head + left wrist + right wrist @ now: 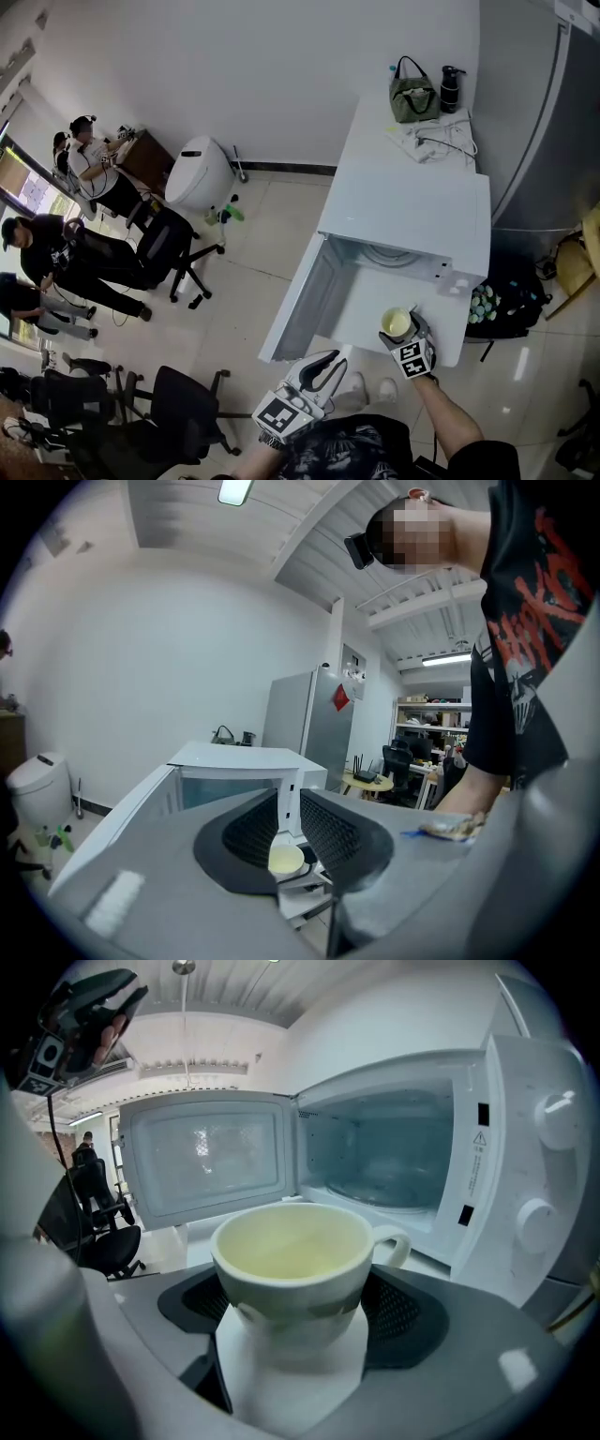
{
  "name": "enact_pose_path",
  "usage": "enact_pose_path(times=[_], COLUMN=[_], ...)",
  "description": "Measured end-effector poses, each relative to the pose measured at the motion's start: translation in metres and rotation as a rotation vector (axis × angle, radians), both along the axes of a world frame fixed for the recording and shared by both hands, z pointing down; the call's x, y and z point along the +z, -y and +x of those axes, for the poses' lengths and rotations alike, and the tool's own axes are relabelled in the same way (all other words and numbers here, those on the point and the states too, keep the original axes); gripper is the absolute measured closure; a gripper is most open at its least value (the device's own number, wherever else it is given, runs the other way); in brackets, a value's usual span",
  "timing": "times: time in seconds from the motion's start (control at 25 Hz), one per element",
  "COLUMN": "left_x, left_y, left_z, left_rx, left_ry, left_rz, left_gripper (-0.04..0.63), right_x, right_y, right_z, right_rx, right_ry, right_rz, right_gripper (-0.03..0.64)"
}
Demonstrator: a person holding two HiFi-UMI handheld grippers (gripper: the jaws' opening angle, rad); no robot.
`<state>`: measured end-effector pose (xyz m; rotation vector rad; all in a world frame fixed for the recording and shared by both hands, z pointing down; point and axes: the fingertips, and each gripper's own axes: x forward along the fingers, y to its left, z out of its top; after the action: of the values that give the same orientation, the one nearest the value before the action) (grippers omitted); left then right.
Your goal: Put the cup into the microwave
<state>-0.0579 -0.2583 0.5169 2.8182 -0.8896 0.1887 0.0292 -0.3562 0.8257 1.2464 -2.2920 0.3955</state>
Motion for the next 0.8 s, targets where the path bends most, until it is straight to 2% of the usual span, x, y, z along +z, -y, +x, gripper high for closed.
enact_pose_path(times=[0.2,0.4,0.56,0.8], left_x=[-0.003,-0.004,-0.008,-0.011], left_y=[0.002,0.002,0.004,-0.001], left_z=[-0.005,-0.011,-0.022,-0.045], left_rx=[-0.024,-0.052,-0.092,-0.165], left_ry=[-0.029,-0.057,-0.072,-0.084], left_rz=[0.002,0.007,0.014,-0.022], left_gripper=[0.52,0.52,0.52,0.52], right_x=[-0.052,-0.096,-0.093,-0.058], right_y=[0.0,0.041,0.086,0.173], right_z=[-0.004,-0.004,-0.007,-0.007], right_rx=[-0.017,-0.015,0.0,0.094], right_ry=[0.042,0.094,0.091,0.048], right_rz=[0.08,0.119,0.094,0.074], right_gripper=[0.184,0.184,0.184,0.184])
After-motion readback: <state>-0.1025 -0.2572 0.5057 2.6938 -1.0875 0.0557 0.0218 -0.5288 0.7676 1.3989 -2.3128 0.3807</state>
